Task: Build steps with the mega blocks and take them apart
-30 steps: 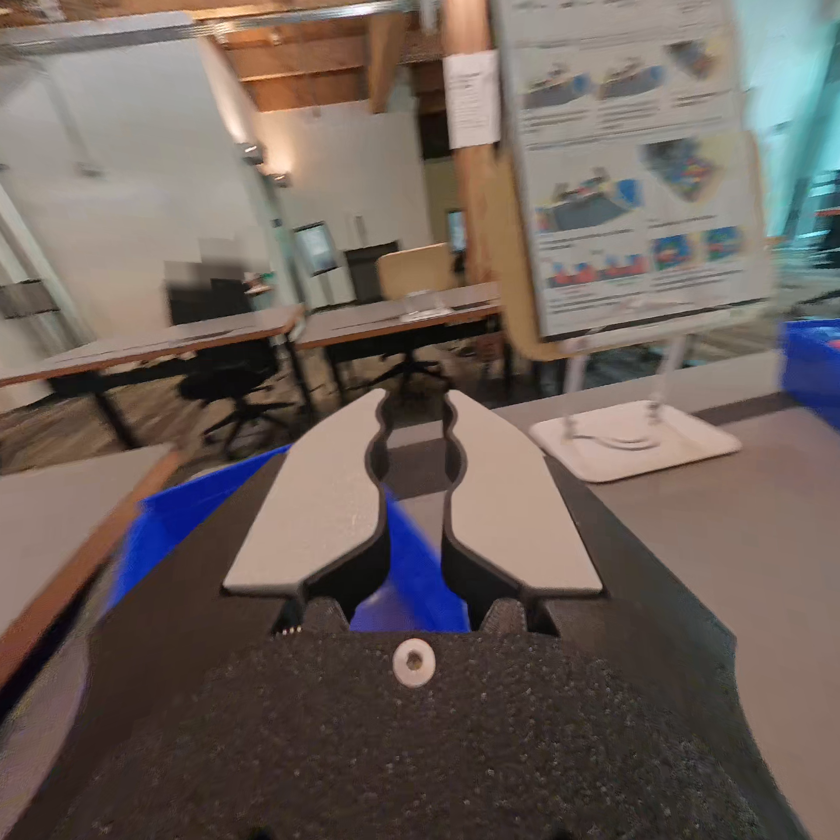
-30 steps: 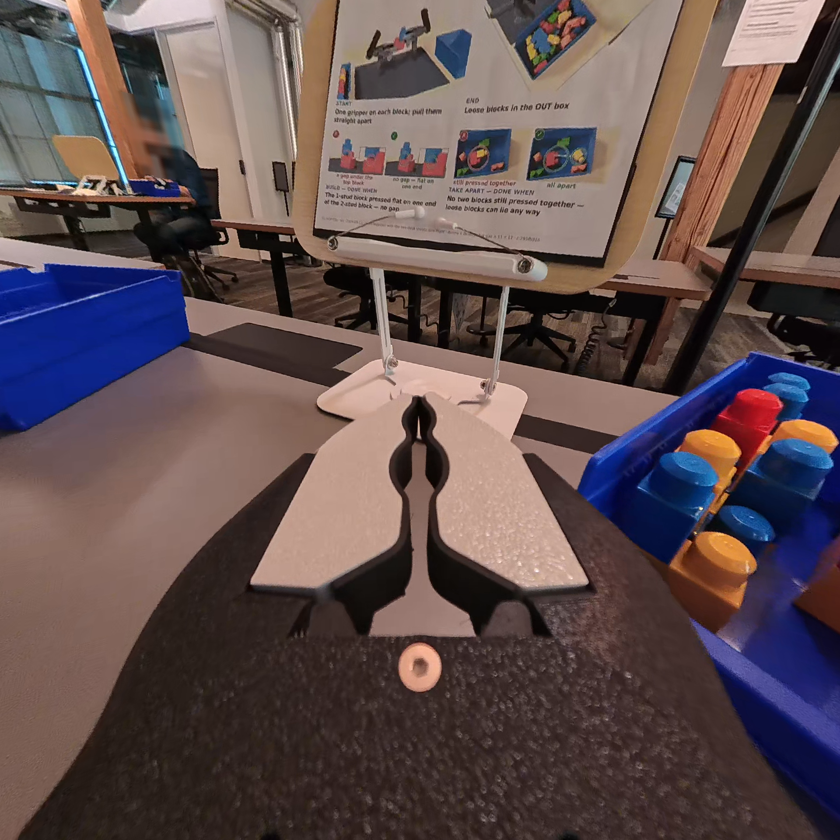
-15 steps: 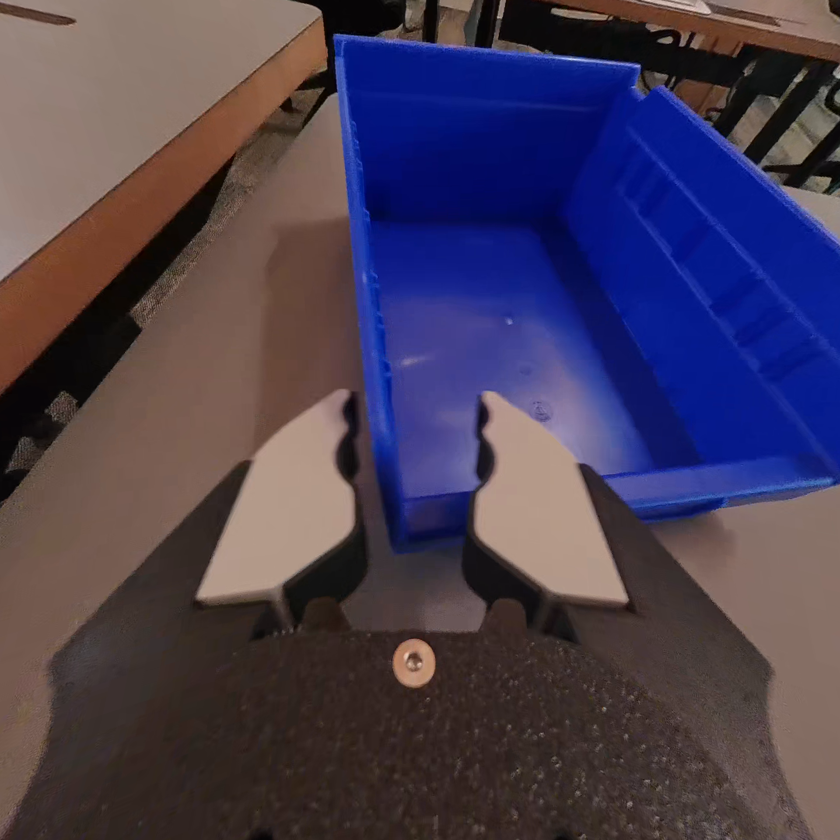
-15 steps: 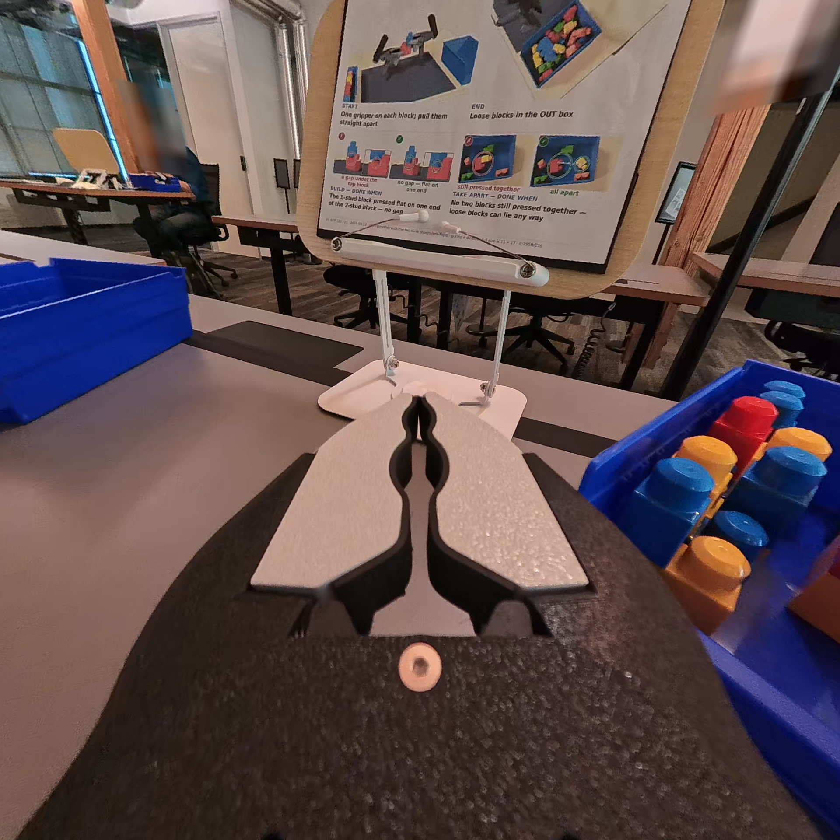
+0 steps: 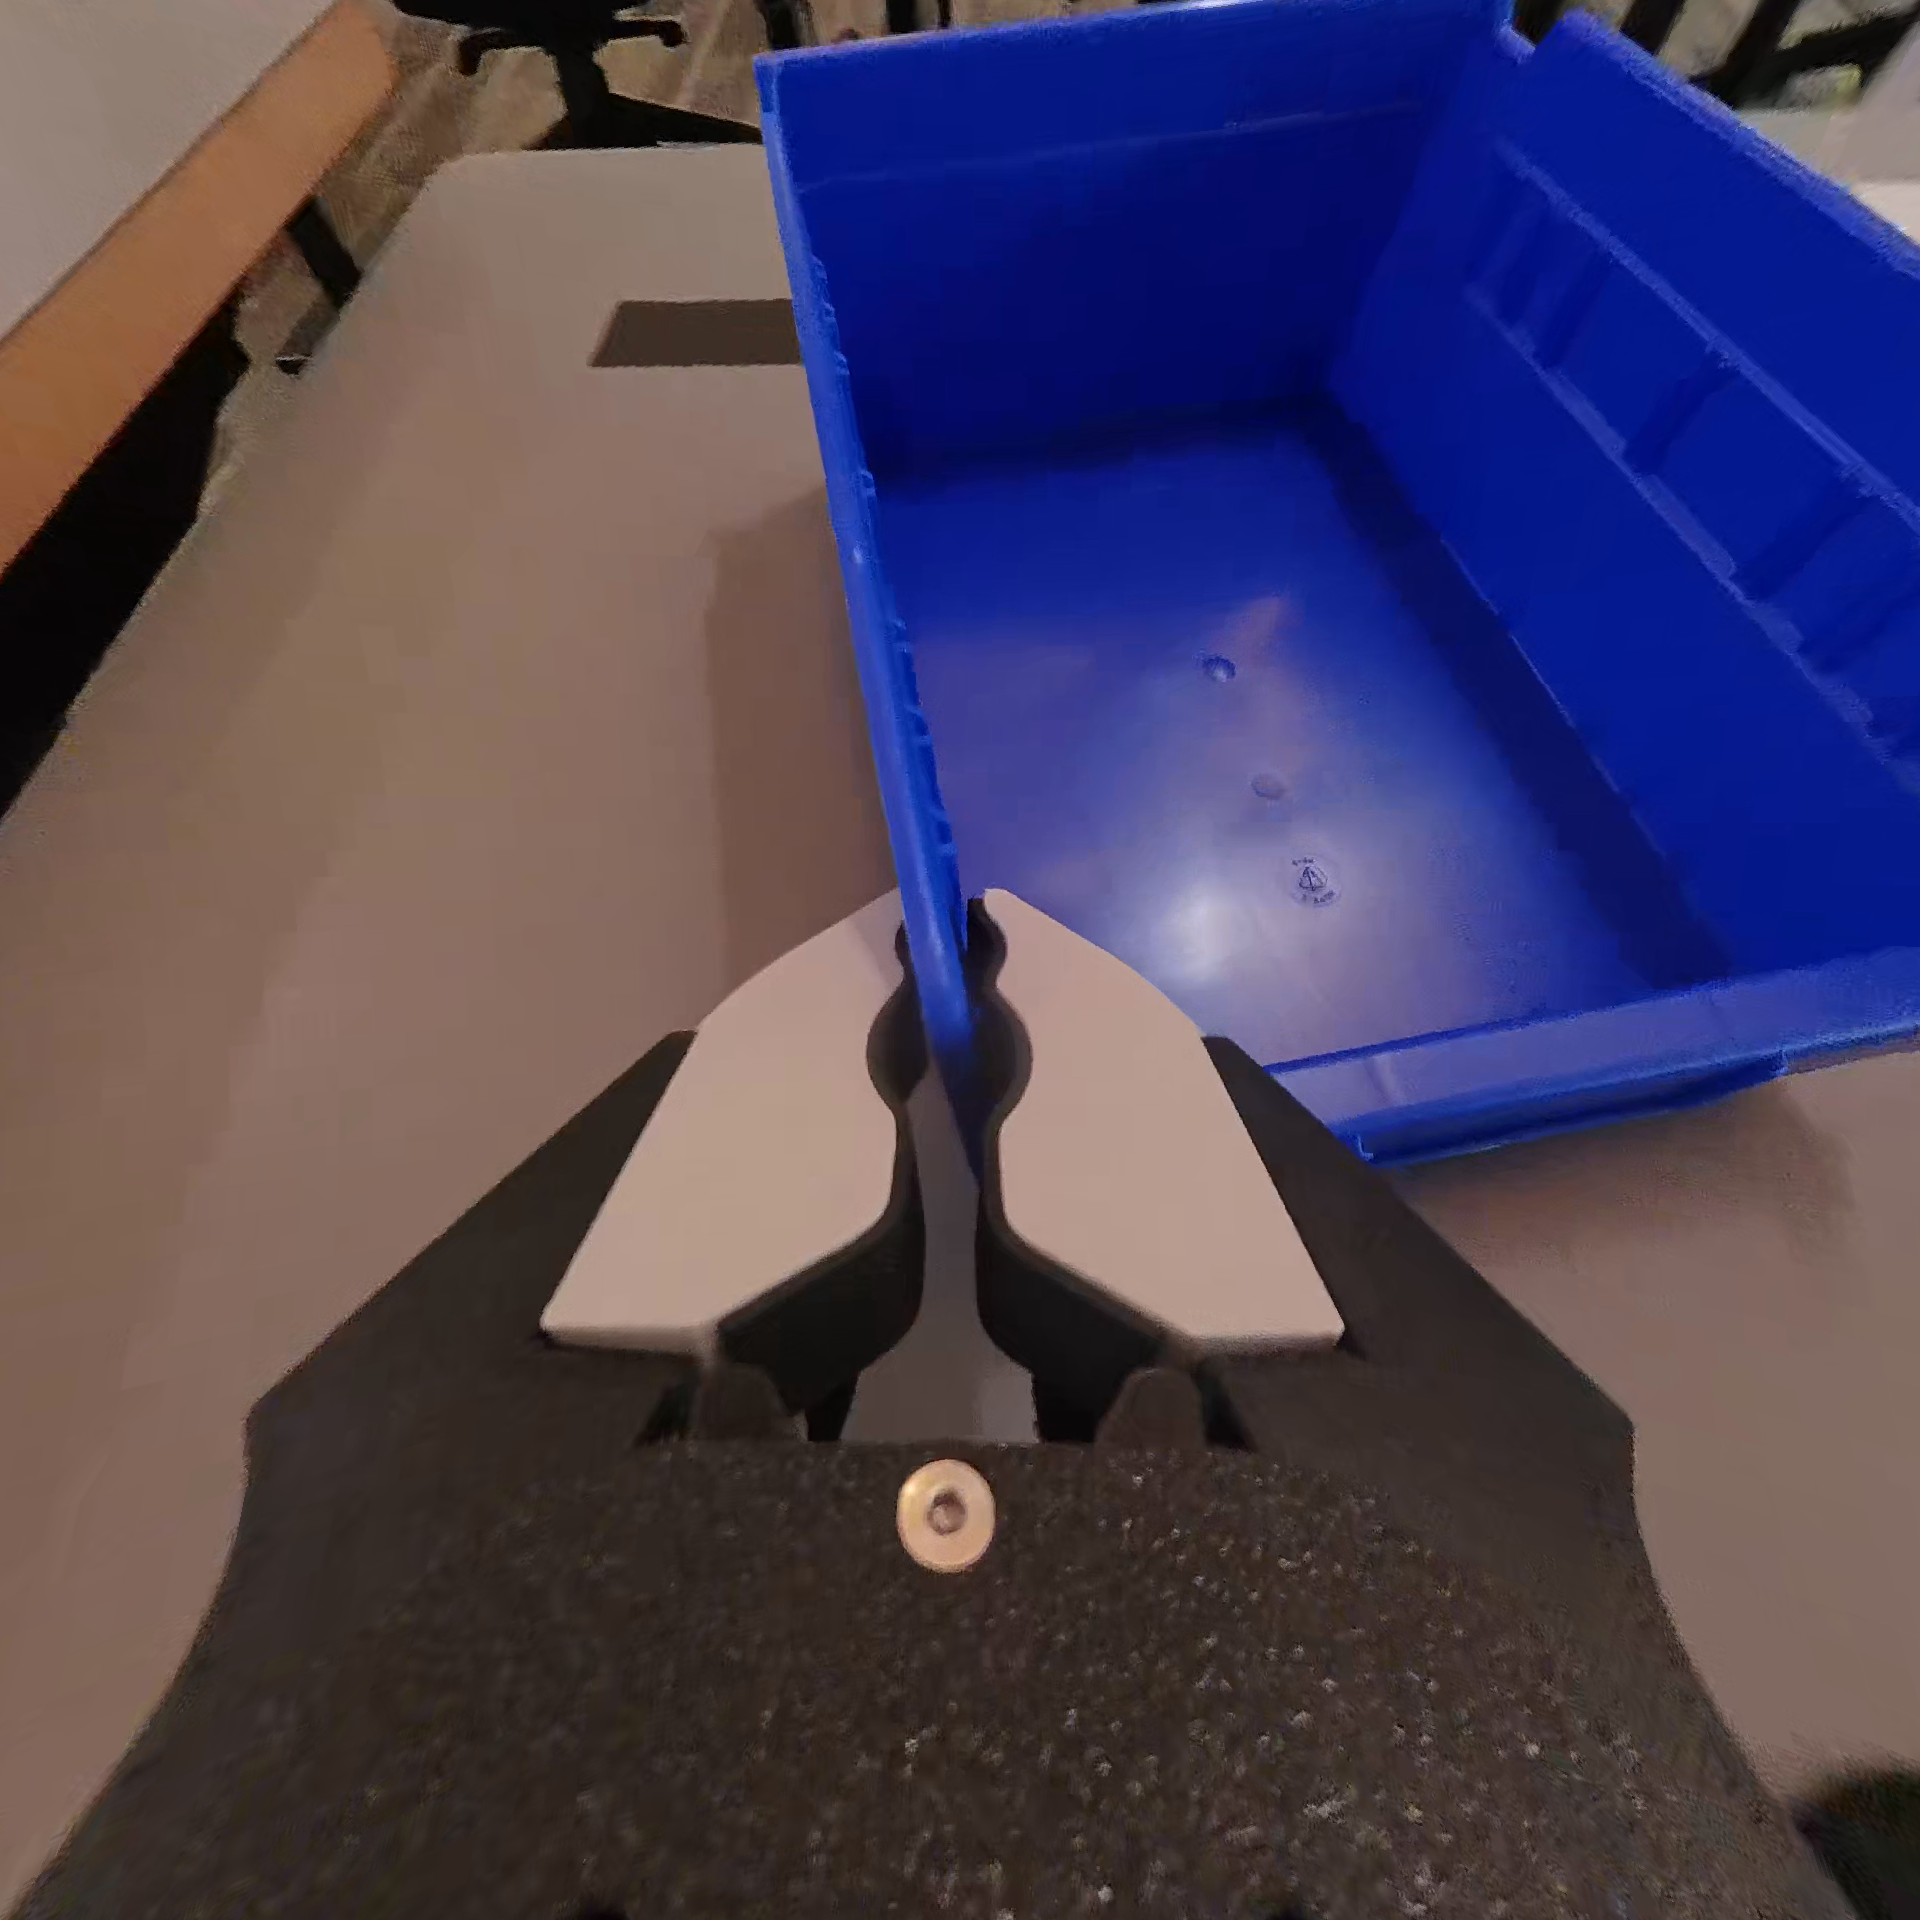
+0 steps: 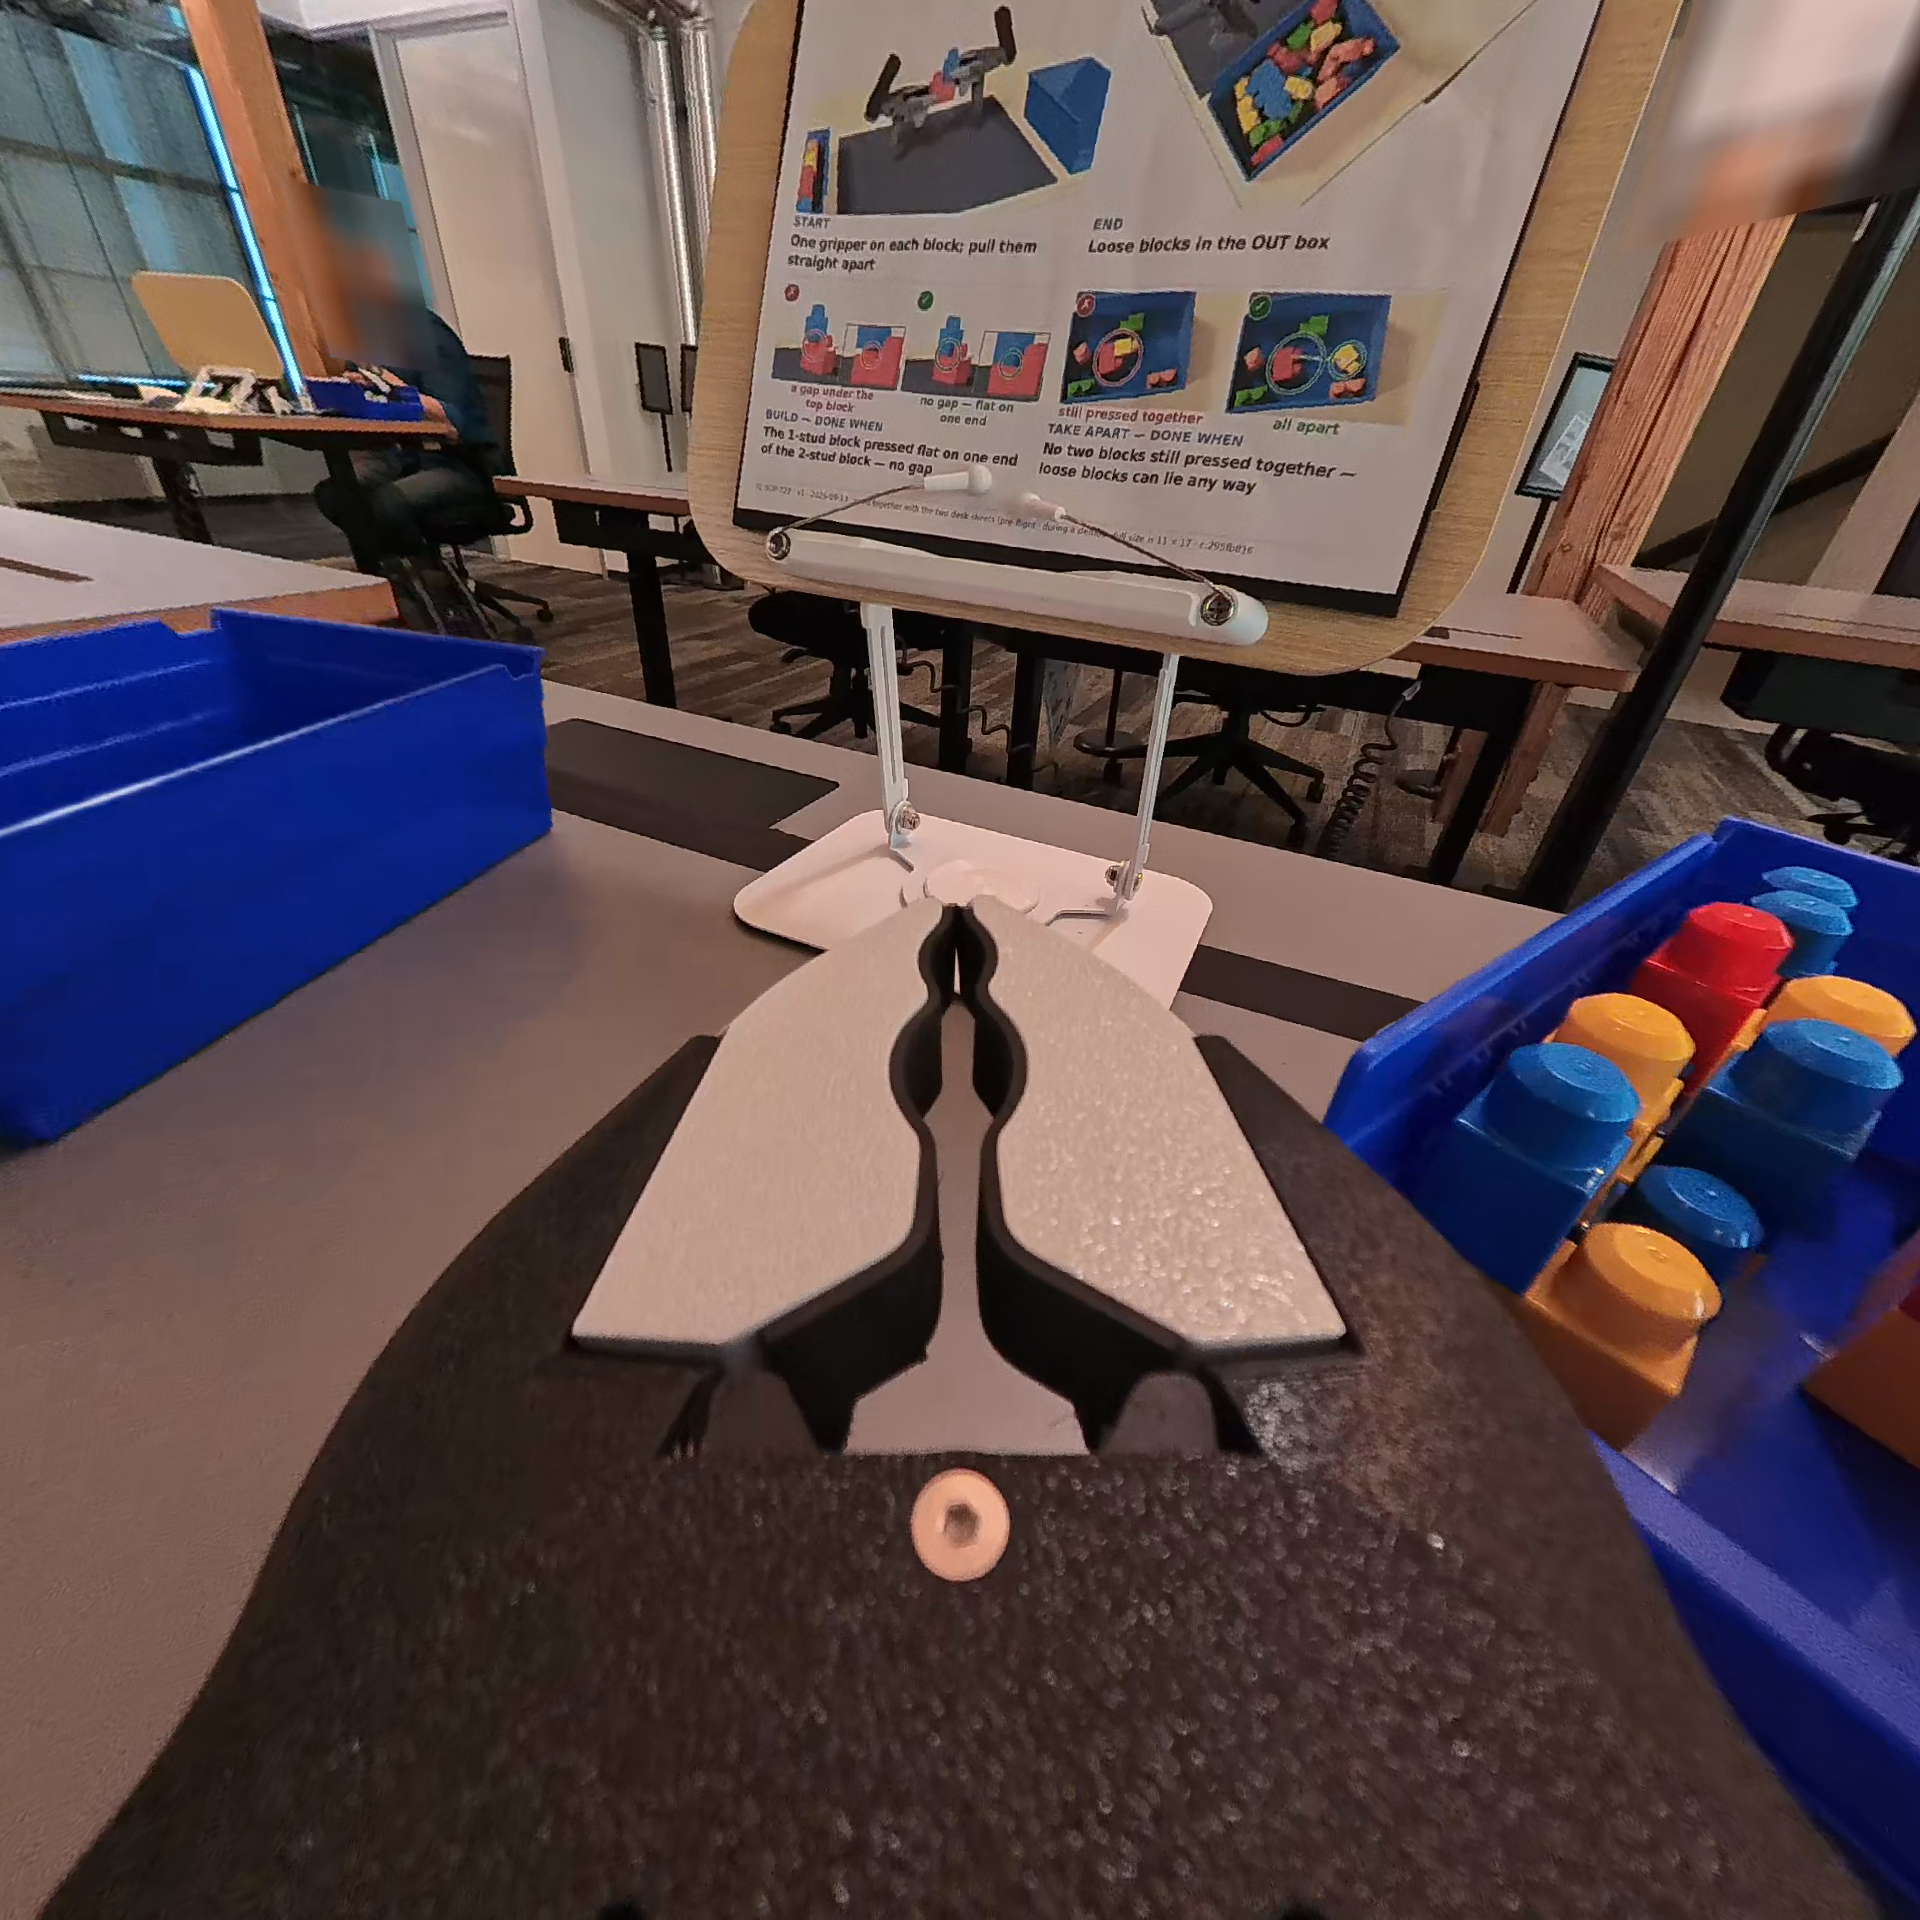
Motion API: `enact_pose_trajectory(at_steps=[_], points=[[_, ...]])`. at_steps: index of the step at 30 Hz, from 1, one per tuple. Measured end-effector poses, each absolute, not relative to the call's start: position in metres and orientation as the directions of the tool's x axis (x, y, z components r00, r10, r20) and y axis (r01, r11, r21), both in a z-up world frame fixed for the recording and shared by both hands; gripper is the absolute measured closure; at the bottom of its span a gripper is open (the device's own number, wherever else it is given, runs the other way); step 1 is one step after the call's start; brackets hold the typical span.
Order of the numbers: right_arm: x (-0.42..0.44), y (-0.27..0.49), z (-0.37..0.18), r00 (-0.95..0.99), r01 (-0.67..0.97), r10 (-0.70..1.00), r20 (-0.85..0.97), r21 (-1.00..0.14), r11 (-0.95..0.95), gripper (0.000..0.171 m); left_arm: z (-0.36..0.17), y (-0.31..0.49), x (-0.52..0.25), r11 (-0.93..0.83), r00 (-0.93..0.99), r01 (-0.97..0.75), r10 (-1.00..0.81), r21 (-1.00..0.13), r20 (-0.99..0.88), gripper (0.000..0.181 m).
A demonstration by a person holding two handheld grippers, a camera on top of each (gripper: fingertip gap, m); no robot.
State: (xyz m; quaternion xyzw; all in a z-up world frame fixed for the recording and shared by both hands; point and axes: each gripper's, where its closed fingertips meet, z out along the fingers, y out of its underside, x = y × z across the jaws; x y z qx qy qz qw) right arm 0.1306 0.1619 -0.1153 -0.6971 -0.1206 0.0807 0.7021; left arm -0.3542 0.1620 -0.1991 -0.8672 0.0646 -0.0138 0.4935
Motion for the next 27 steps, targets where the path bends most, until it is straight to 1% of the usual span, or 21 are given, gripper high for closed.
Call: enact_pose_trajectory(at_steps=[4, 7, 11, 13, 15, 21, 22, 24, 25, 27], points=[[0.13, 0.162, -0.115, 0.957, 0.054, 0.284, 0.056, -0.998, 0.016, 0.171, -0.199, 0.129, -0.309, -0.5, 0.979, -0.146, -0.2, -0.854, -0.05, 0.176], [0.128, 0.162, -0.115, 0.956, 0.057, 0.286, 0.059, -0.998, 0.014, 0.171, -0.201, 0.123, -0.277, -0.481, 0.971, -0.174, -0.231, -0.859, -0.067, 0.176], [0.126, 0.161, -0.116, 0.955, 0.059, 0.292, 0.059, -0.998, 0.008, 0.171, -0.2, 0.136, -0.244, -0.484, 0.975, -0.129, -0.222, -0.865, -0.021, 0.177], [0.126, 0.161, -0.115, 0.954, 0.057, 0.295, 0.057, -0.998, 0.008, 0.171, -0.201, 0.143, -0.235, -0.483, 0.977, -0.122, -0.212, -0.867, -0.02, 0.177], [0.126, 0.161, -0.115, 0.954, 0.055, 0.295, 0.054, -0.998, 0.007, 0.171, -0.2, 0.149, -0.229, -0.487, 0.979, -0.079, -0.202, -0.87, 0.024, 0.178], [0.132, 0.157, -0.106, 0.956, 0.065, 0.284, 0.066, -0.998, 0.014, 0.171, -0.198, 0.15, -0.222, -0.459, 0.977, -0.06, -0.21, -0.886, 0.043, 0.179], [0.139, 0.155, -0.1, 0.96, 0.082, 0.269, 0.082, -0.997, 0.014, 0.171, -0.195, 0.148, -0.22, -0.432, 0.972, -0.068, -0.23, -0.9, 0.037, 0.173], [0.167, 0.147, -0.086, 0.972, 0.142, 0.187, 0.14, -0.99, 0.002, 0.159, -0.188, 0.141, -0.214, -0.393, 0.961, -0.099, -0.276, -0.914, 0.015, 0.15], [0.188, 0.14, -0.078, 0.979, 0.165, 0.12, 0.163, -0.986, -0.005, 0.153, -0.183, 0.137, -0.214, -0.367, 0.956, -0.115, -0.292, -0.923, -0.003, 0.143], [0.241, 0.121, -0.067, 0.984, 0.172, -0.035, 0.173, -0.985, -0.03, 0.138, -0.169, 0.131, -0.215, -0.302, 0.951, -0.126, -0.309, -0.945, -0.028, 0.141]])
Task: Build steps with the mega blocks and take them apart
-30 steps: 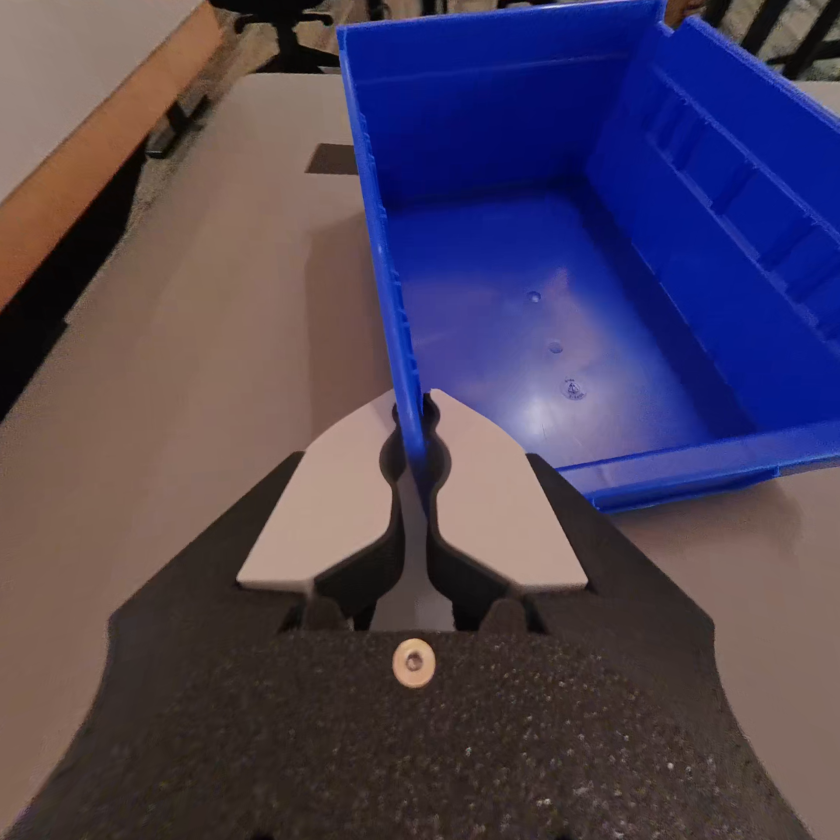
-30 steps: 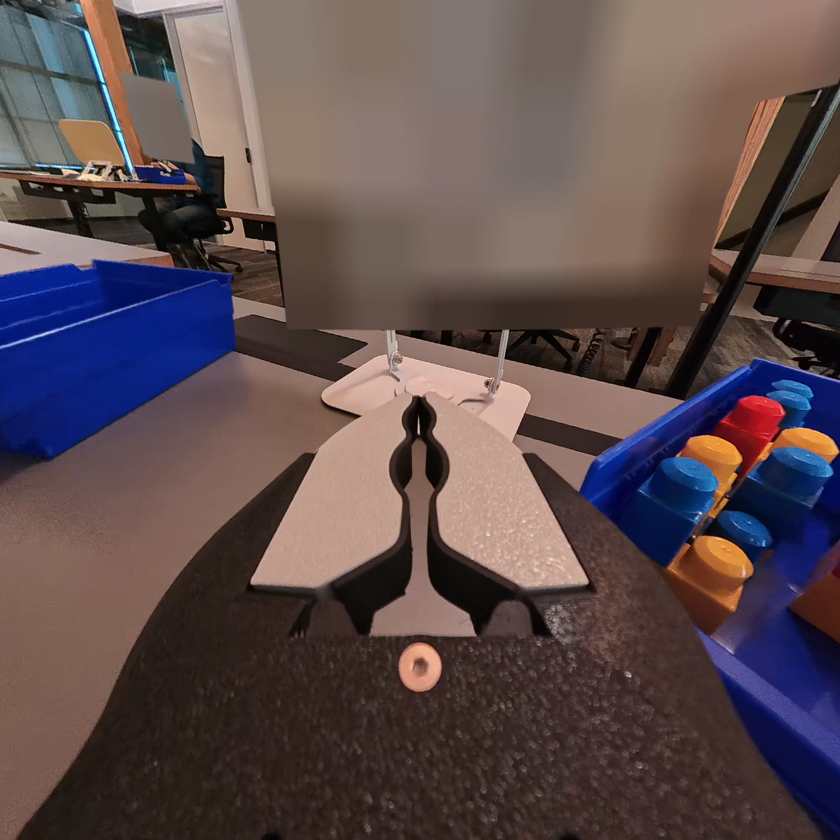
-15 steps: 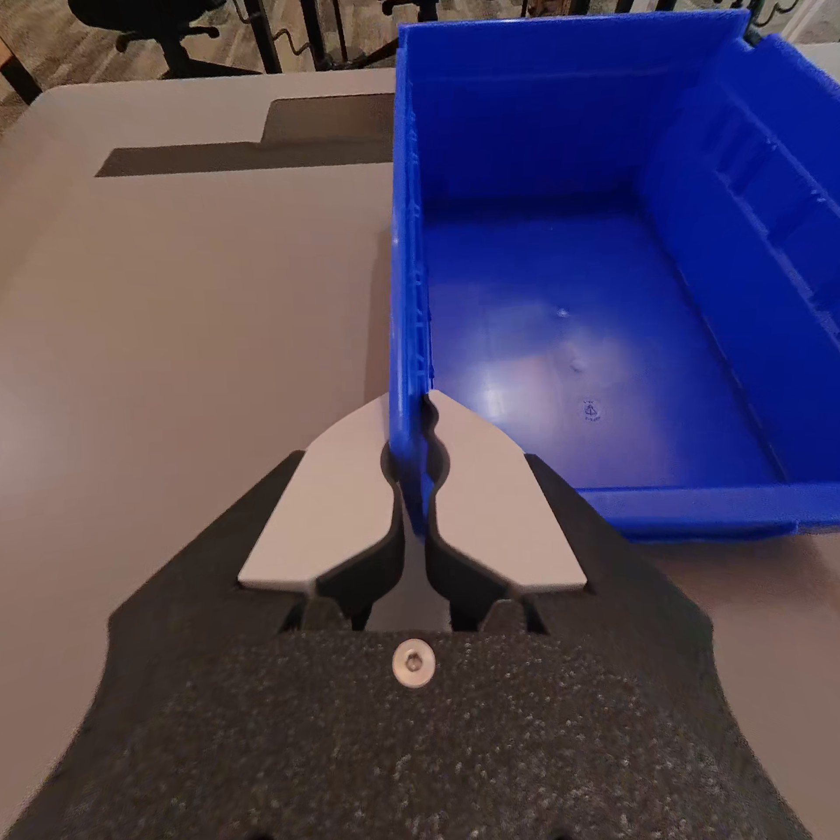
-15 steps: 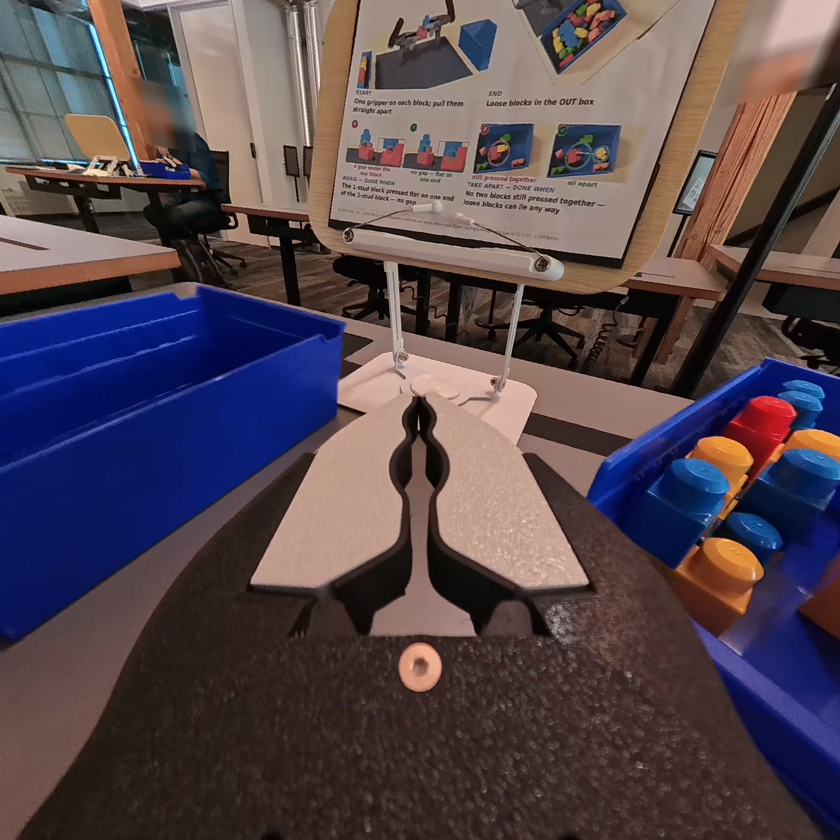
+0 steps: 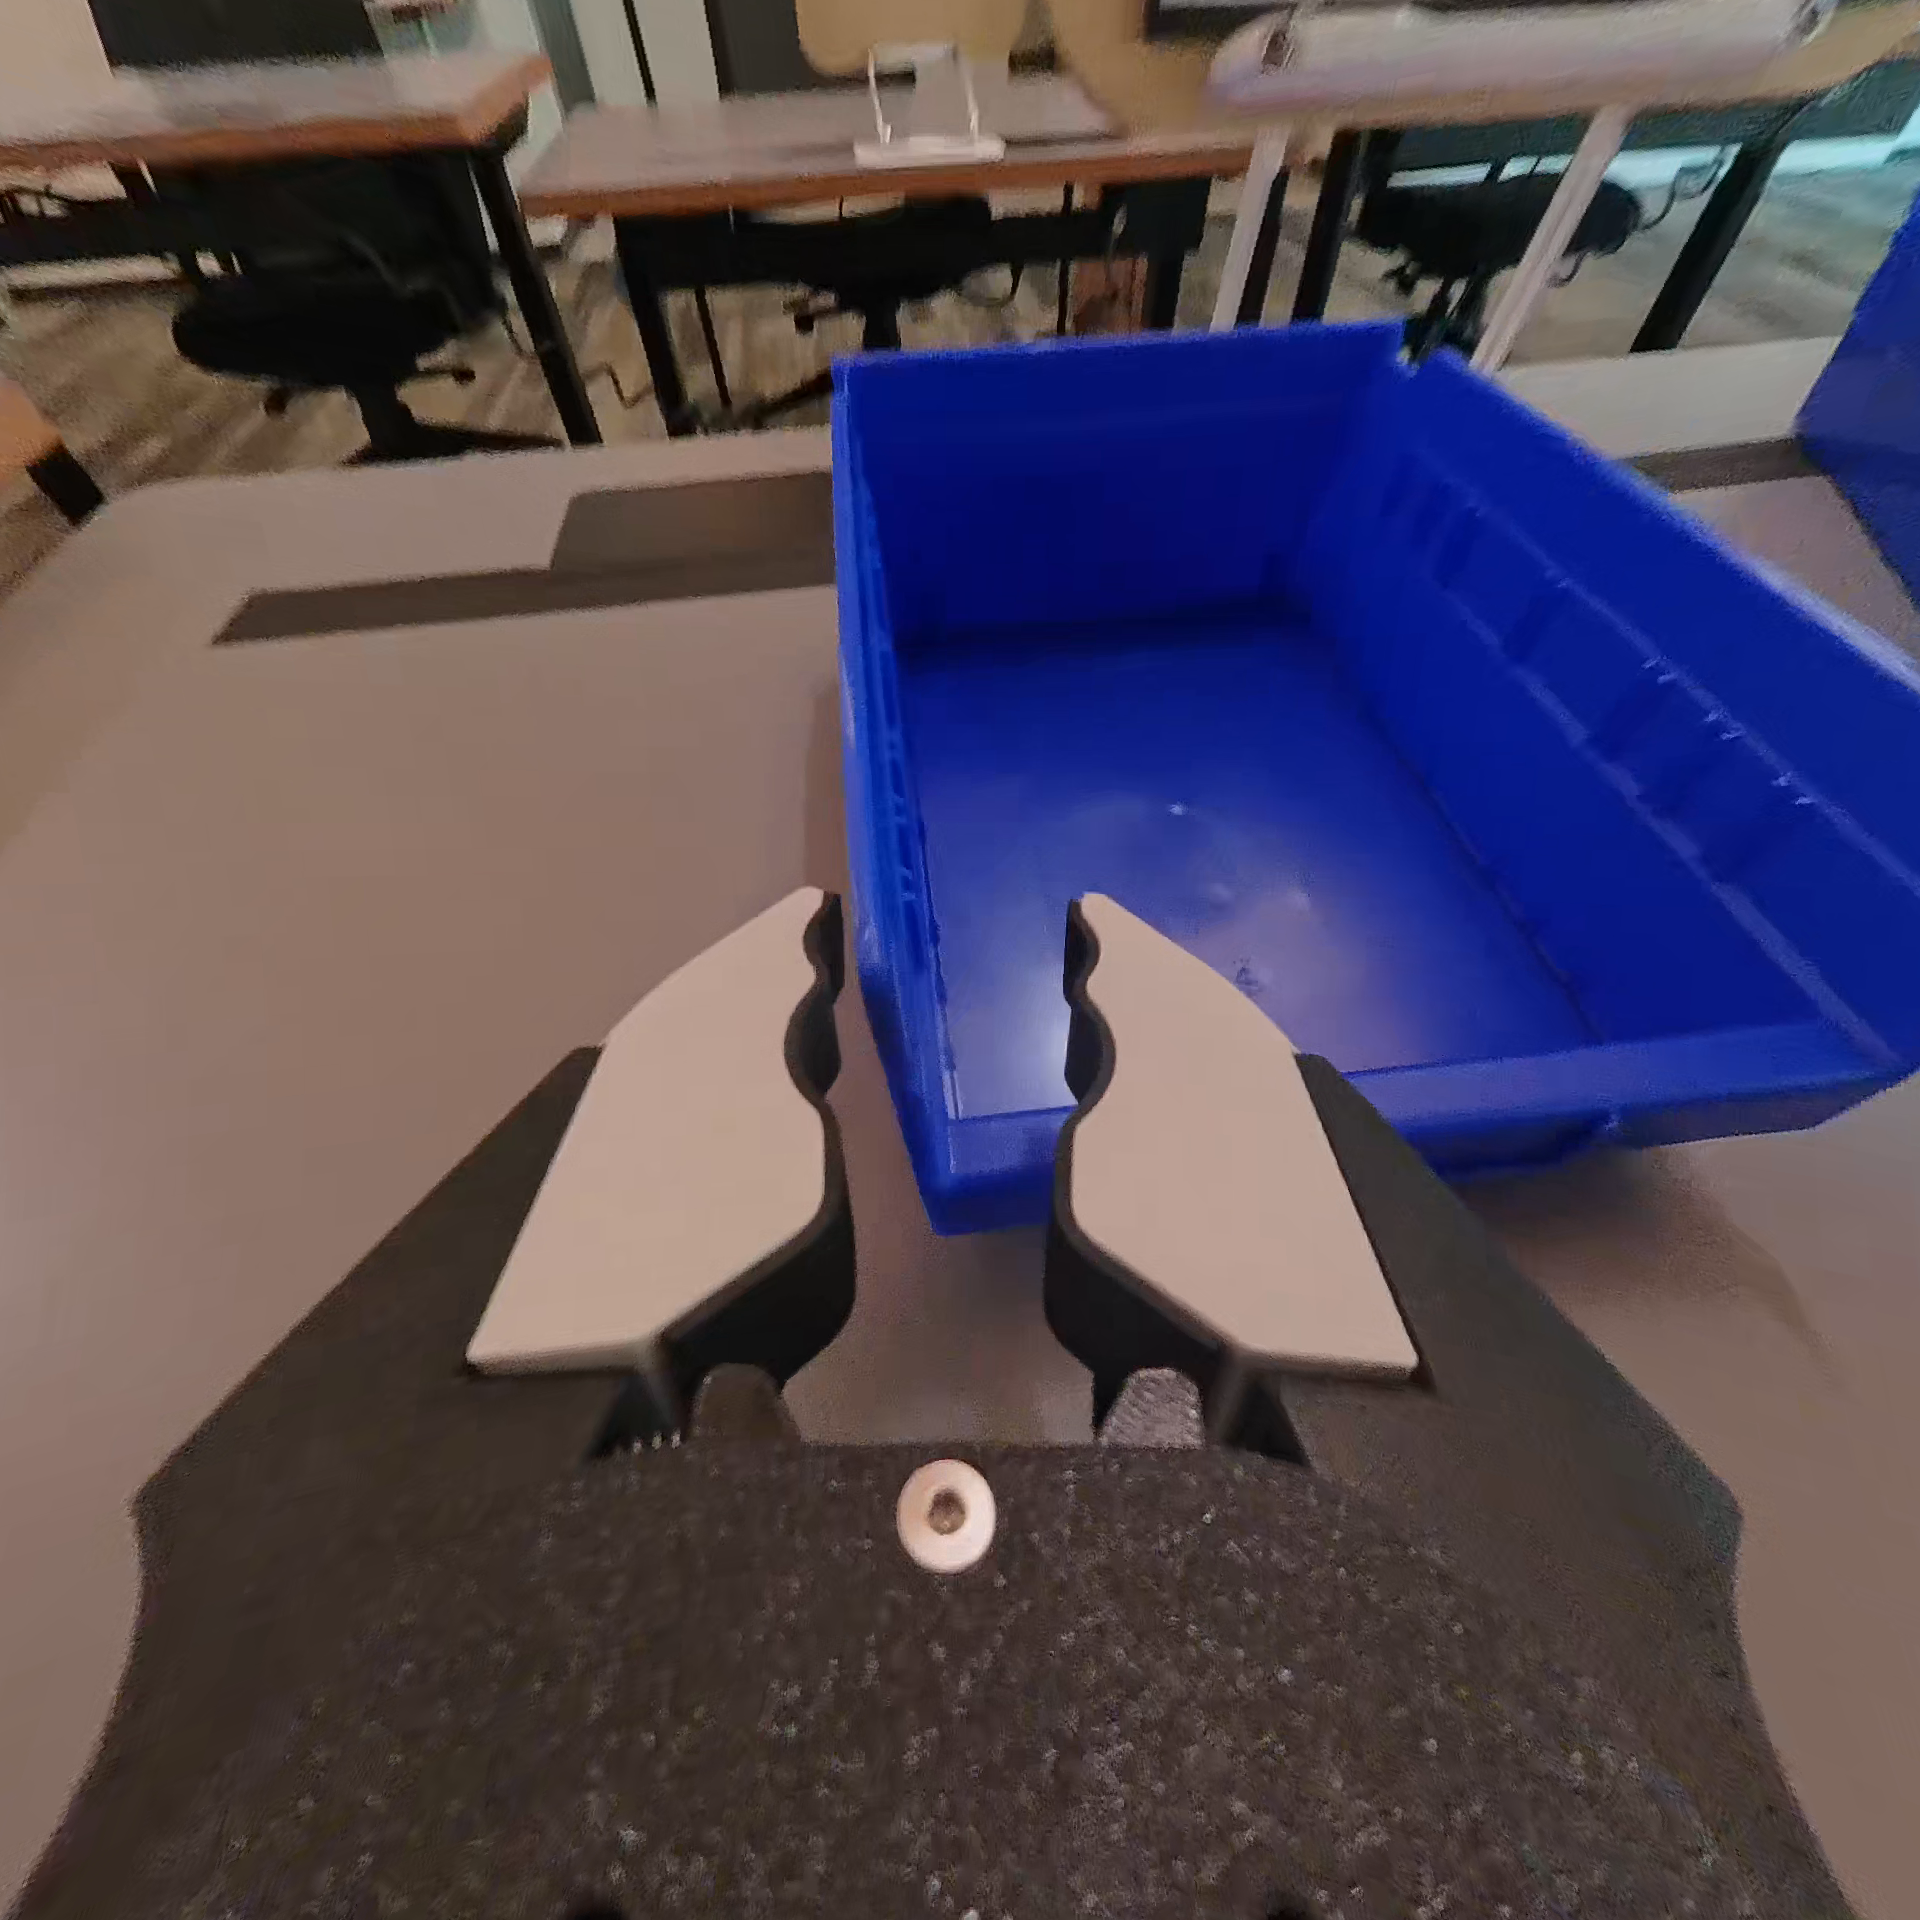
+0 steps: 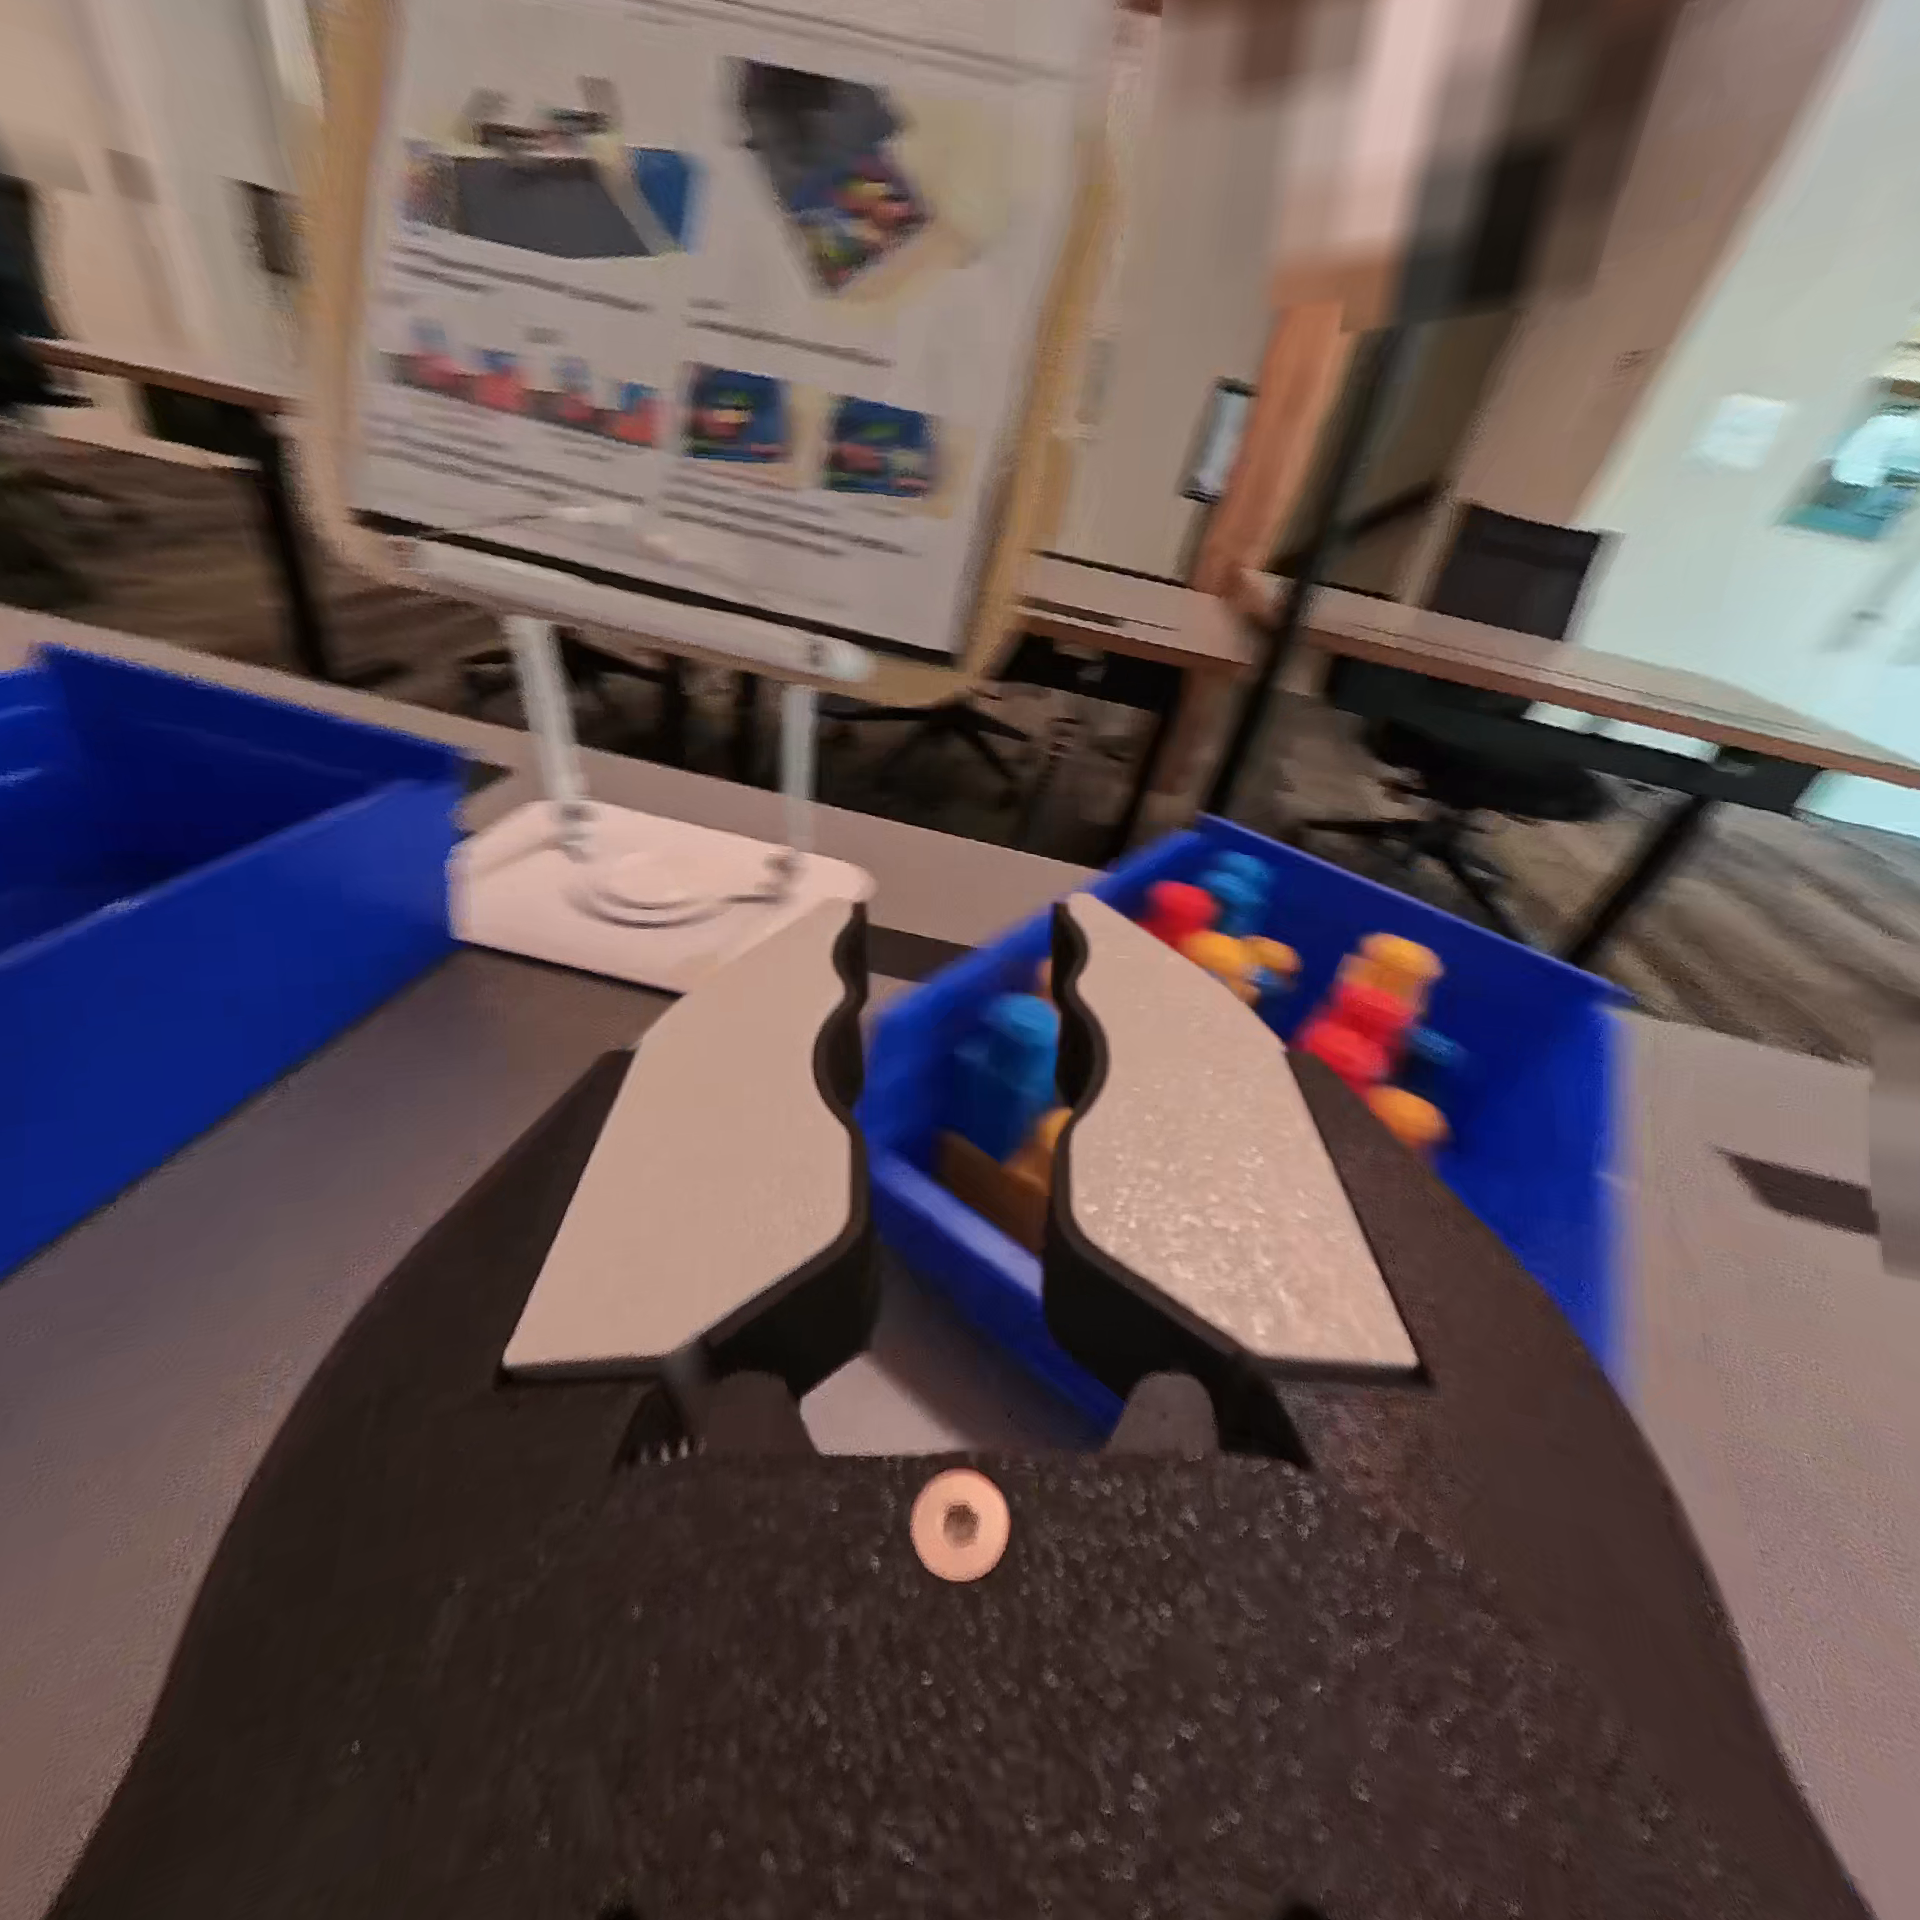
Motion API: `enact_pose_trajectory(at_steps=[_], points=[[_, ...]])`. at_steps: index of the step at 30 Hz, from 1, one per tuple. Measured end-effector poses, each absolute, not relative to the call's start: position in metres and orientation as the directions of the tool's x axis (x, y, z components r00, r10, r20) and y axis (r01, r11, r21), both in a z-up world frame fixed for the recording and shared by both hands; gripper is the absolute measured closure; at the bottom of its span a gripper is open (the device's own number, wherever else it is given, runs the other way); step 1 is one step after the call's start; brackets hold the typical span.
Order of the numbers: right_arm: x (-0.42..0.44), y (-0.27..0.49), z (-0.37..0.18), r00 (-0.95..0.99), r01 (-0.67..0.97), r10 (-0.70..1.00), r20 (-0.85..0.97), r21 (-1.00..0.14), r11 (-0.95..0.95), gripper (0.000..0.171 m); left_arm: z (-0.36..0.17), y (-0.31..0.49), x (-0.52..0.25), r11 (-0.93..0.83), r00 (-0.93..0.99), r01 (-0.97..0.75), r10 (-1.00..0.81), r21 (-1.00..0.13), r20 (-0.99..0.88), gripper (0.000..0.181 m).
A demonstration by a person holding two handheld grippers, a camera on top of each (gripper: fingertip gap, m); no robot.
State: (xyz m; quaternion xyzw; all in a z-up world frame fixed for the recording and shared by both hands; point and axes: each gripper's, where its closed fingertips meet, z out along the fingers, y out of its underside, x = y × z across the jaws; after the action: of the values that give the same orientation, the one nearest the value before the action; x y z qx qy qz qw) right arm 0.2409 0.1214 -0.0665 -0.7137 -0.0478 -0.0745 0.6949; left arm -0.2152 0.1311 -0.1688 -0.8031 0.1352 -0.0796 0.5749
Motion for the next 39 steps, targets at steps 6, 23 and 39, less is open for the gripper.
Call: enact_pose_trajectory(at_steps=[6, 23, 39], points=[[0.391, 0.08, -0.11, 0.909, -0.003, -0.411, 0.067, -0.986, -0.169, 0.088, -0.147, 0.127, -0.218, -0.201, 0.947, -0.071, -0.321, -0.977, -0.003, 0.142], [0.407, 0.101, -0.191, 0.924, -0.149, -0.38, 0.034, -0.884, -0.442, 0.164, -0.095, 0.114, -0.224, -0.106, 0.937, -0.006, -0.347, -0.994, 0.032, 0.146], [0.277, 0.023, -0.189, 0.981, -0.028, -0.182, 0.061, -0.893, -0.449, 0.164, -0.123, -0.019, 0.0, -0.2, 0.426, -0.148, -0.897, -0.969, 0.12, 0.145]])
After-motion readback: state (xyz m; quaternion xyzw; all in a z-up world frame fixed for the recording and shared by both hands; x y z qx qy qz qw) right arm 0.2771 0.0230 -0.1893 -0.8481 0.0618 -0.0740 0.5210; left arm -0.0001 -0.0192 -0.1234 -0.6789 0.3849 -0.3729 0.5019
